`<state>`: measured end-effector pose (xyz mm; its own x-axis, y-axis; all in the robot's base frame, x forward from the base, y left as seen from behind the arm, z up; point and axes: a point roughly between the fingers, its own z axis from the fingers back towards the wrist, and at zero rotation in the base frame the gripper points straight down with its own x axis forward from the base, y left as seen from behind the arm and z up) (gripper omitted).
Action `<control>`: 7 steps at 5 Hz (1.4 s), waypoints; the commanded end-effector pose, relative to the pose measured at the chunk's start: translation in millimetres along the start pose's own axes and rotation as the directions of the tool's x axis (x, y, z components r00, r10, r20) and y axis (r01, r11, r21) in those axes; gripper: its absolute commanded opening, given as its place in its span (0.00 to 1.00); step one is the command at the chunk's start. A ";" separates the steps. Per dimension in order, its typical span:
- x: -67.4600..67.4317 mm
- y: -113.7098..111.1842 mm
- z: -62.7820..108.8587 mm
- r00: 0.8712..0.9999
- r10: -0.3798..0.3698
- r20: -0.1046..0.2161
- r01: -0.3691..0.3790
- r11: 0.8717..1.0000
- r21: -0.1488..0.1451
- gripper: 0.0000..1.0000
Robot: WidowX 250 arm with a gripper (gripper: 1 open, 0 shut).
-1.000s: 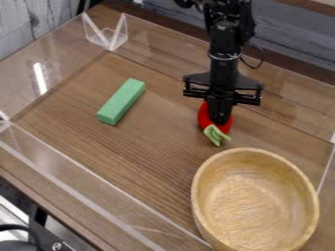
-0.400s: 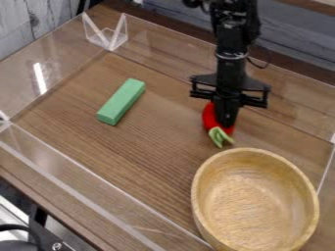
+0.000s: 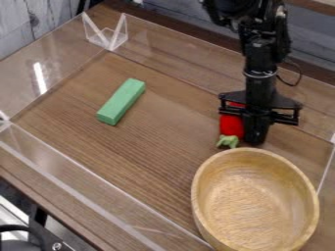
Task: Move the red object to the right side of the table
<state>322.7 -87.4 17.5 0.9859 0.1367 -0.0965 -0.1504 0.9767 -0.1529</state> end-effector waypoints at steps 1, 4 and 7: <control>6.5 -14.3 9.7 0.999 -0.033 0.024 0.033 0.999 -0.004 0.00; 11.2 -32.9 8.1 0.998 -0.070 0.008 0.070 0.998 0.001 0.00; 10.6 -37.2 8.7 0.996 -0.084 -0.004 0.084 0.996 0.012 1.00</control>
<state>333.2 -118.1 20.1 0.9905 0.0617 -0.1227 -0.0786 0.9872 -0.1384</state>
